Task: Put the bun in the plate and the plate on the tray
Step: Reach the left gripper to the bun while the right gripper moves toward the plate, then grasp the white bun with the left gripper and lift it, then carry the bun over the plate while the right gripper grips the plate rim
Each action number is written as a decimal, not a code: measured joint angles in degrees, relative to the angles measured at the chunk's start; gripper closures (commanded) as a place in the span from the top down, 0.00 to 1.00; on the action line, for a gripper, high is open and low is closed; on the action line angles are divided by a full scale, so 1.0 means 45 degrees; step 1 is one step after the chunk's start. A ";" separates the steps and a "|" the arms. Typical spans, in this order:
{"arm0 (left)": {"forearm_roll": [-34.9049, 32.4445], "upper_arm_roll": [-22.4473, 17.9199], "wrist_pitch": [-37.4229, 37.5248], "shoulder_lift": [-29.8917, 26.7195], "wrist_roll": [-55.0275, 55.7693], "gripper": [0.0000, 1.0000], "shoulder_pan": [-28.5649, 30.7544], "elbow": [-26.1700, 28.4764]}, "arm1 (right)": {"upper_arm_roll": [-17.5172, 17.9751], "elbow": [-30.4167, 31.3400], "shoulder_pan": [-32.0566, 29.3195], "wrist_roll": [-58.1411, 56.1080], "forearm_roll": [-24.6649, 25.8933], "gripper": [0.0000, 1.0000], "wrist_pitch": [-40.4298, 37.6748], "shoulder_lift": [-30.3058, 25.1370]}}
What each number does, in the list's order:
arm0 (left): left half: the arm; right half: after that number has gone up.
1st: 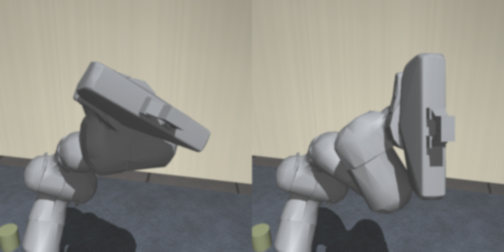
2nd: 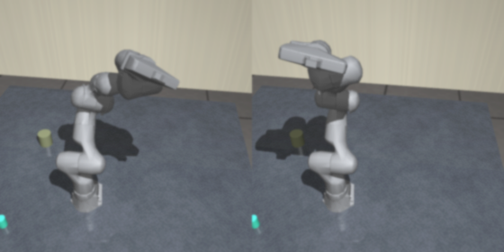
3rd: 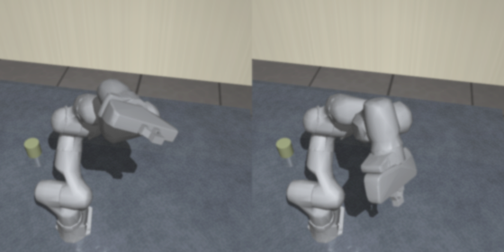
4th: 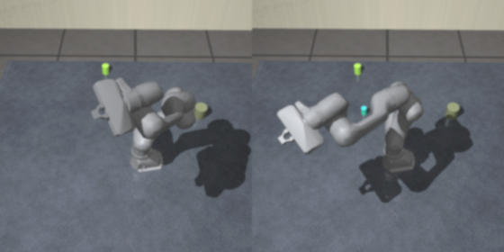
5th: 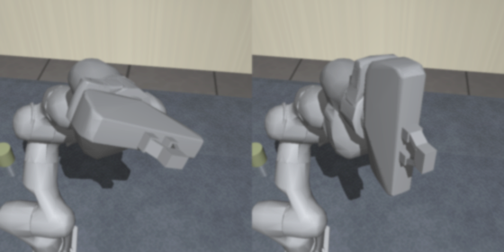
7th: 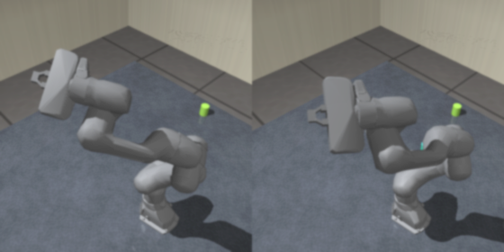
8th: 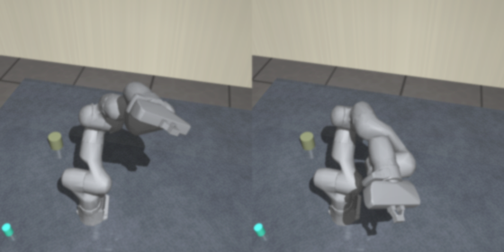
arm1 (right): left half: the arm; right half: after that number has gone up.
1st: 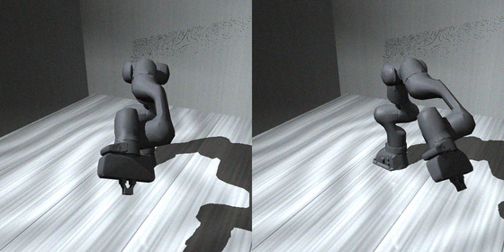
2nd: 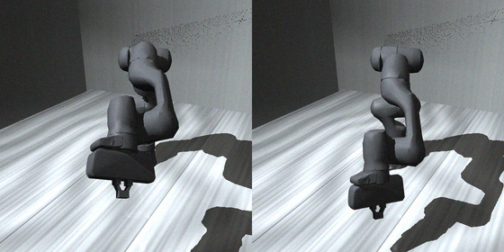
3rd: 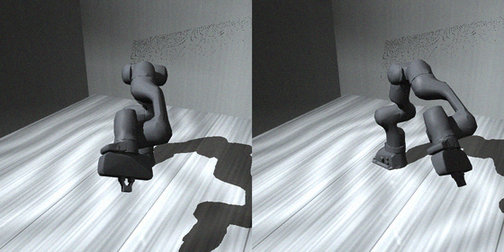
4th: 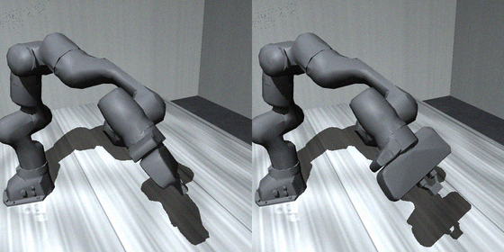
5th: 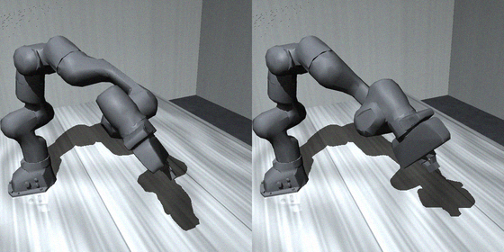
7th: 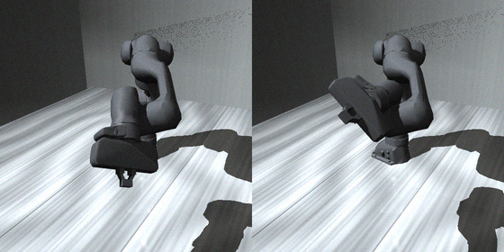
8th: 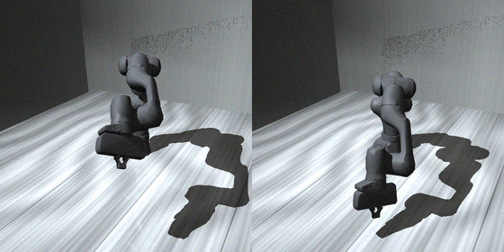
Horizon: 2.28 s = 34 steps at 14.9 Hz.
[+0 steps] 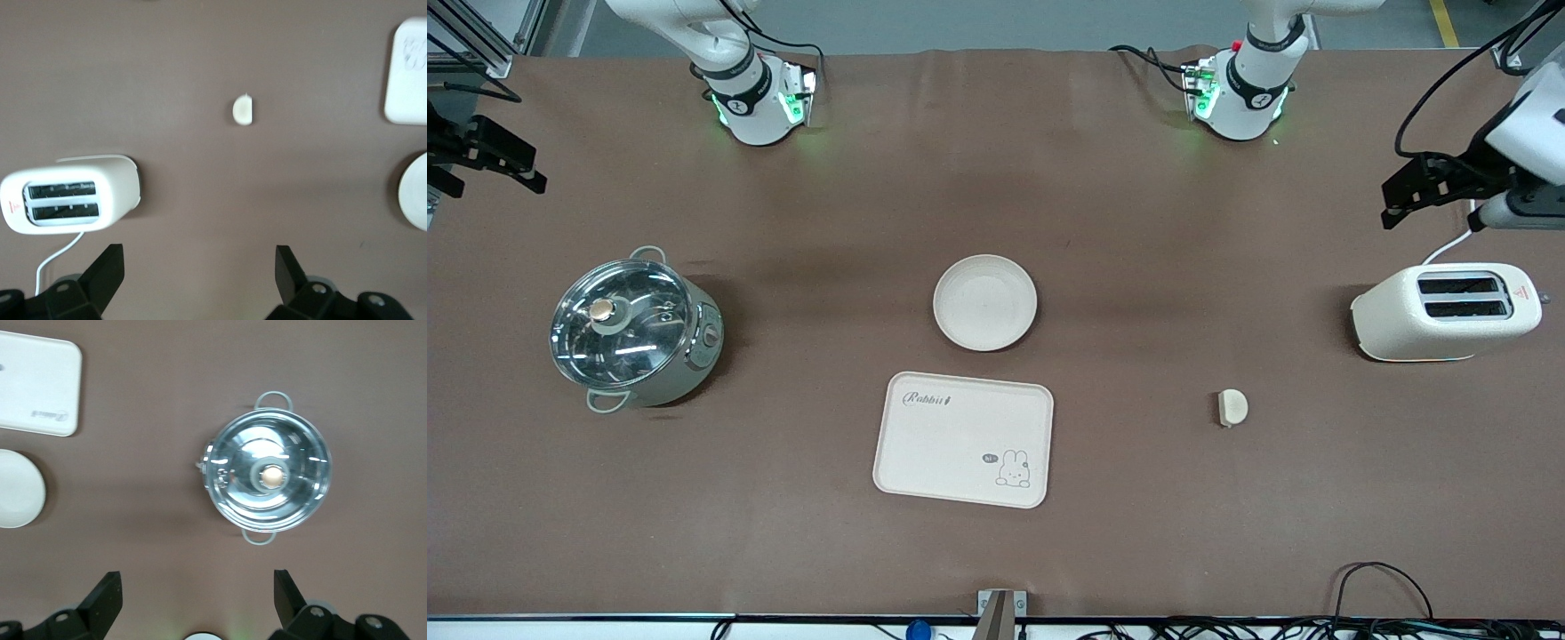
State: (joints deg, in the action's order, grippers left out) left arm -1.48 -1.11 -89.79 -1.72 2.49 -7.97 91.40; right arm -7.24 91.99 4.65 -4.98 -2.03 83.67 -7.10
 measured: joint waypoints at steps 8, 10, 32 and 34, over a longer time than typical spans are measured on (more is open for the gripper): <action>-0.0007 0.0131 -0.7275 0.6275 0.1038 1.00 -0.0048 0.1701 | 0.0133 0.0892 0.3458 0.2673 -0.0955 1.00 0.3265 0.2936; -0.0006 0.0192 -0.9368 0.6976 0.1279 1.00 -0.0050 0.2476 | 0.0147 0.0993 0.4280 0.3293 -0.1009 1.00 0.4140 0.3922; -0.0009 0.3487 -1.2356 0.7189 0.8083 0.18 -0.1715 0.3619 | 0.0128 0.8598 0.7022 0.3494 -0.6571 1.00 1.3408 0.3910; -0.0010 0.3490 -1.1524 0.7190 1.0372 0.18 -0.3250 0.3042 | 0.0129 0.8625 0.7199 0.3494 -0.6810 1.00 1.3768 0.3911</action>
State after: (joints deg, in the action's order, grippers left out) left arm -1.53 14.59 -141.65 30.64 49.16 -22.59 105.09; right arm -6.66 130.80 37.05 10.74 -32.68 145.62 10.50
